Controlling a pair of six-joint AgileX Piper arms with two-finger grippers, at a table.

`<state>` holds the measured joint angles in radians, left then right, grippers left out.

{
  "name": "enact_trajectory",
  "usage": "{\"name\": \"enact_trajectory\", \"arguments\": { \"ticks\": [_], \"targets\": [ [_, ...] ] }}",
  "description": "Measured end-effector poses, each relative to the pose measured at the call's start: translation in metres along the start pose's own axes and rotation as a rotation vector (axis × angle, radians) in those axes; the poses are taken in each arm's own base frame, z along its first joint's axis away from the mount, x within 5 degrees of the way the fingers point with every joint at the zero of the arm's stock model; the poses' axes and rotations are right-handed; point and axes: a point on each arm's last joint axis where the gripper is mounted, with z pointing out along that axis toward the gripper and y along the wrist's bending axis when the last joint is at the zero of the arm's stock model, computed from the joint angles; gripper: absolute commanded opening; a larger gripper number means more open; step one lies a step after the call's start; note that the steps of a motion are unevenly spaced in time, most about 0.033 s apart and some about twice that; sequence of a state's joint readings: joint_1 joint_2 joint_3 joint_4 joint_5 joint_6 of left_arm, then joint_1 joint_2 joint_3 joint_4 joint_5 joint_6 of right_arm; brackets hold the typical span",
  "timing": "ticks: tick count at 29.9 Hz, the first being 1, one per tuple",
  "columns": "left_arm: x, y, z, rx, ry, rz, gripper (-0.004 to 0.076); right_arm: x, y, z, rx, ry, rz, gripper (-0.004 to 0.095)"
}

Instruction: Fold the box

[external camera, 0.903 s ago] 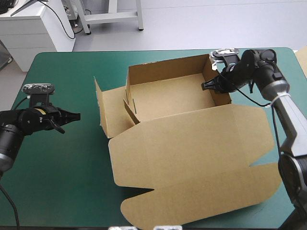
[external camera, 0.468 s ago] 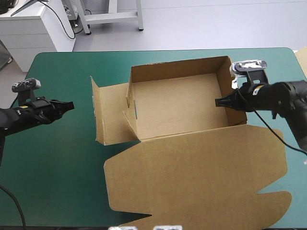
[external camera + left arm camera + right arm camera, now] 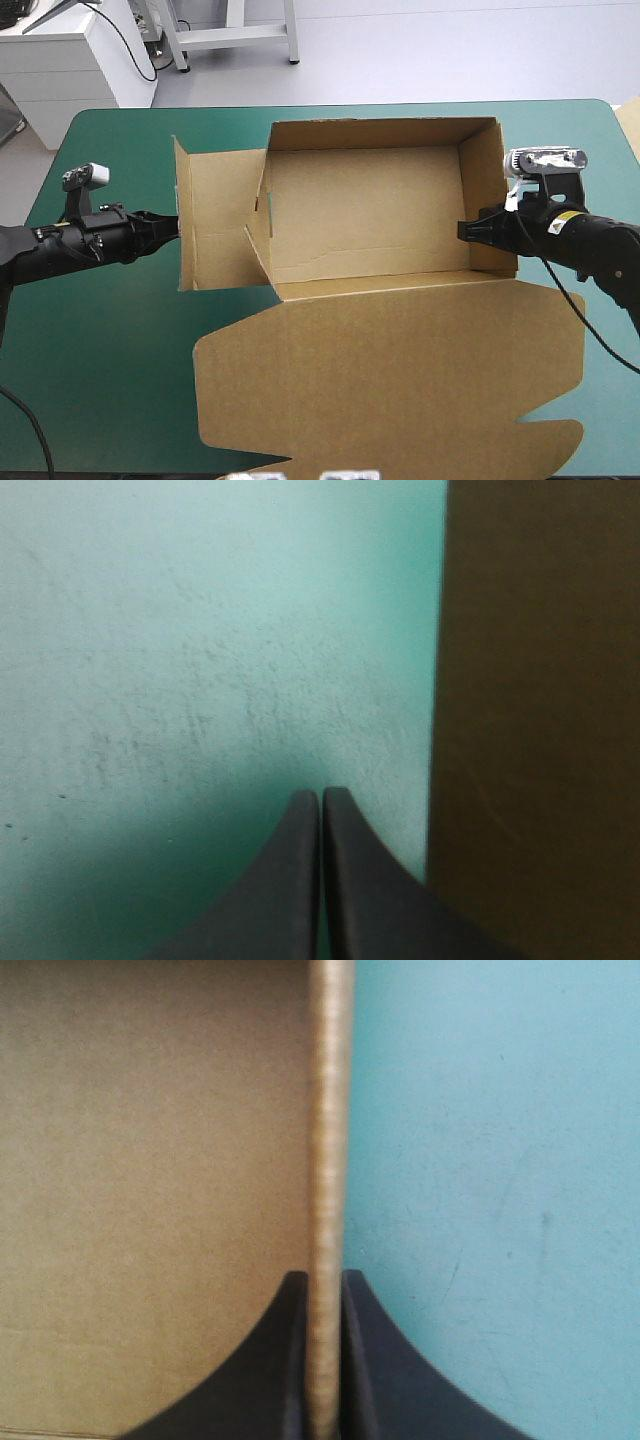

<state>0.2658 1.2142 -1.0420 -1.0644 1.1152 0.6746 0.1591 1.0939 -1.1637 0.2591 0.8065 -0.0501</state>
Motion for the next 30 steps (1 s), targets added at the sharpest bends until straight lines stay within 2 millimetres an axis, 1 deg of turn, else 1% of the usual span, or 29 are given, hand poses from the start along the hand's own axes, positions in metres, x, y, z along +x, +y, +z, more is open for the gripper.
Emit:
{"name": "enact_trajectory", "arguments": {
  "ticks": [8, 11, 15, 20, 23, 30],
  "targets": [
    [-0.001, -0.011, -0.001, 0.124, -0.016, -0.004, -0.0008, -0.004, 0.003, 0.000, -0.032, -0.039, -0.008, -0.0015],
    [-0.003, -0.016, -0.001, 0.174, -0.029, -0.002, -0.0008, -0.004, 0.003, 0.003, -0.034, -0.041, -0.013, -0.0015],
    [-0.006, -0.020, -0.003, 0.217, -0.064, -0.009, -0.0008, -0.005, 0.001, 0.016, -0.034, -0.021, -0.008, -0.0015],
    [-0.004, -0.027, -0.008, 0.218, -0.077, 0.014, -0.0008, -0.009, -0.002, 0.032, -0.038, -0.031, 0.001, -0.0015],
    [-0.003, -0.031, -0.011, 0.220, -0.084, 0.028, -0.0008, -0.010, -0.002, 0.042, -0.055, -0.038, 0.003, -0.0015],
    [-0.002, -0.034, -0.013, 0.222, -0.087, 0.037, -0.0008, -0.011, -0.001, 0.068, -0.122, -0.021, 0.009, -0.0015]
  ]
}}
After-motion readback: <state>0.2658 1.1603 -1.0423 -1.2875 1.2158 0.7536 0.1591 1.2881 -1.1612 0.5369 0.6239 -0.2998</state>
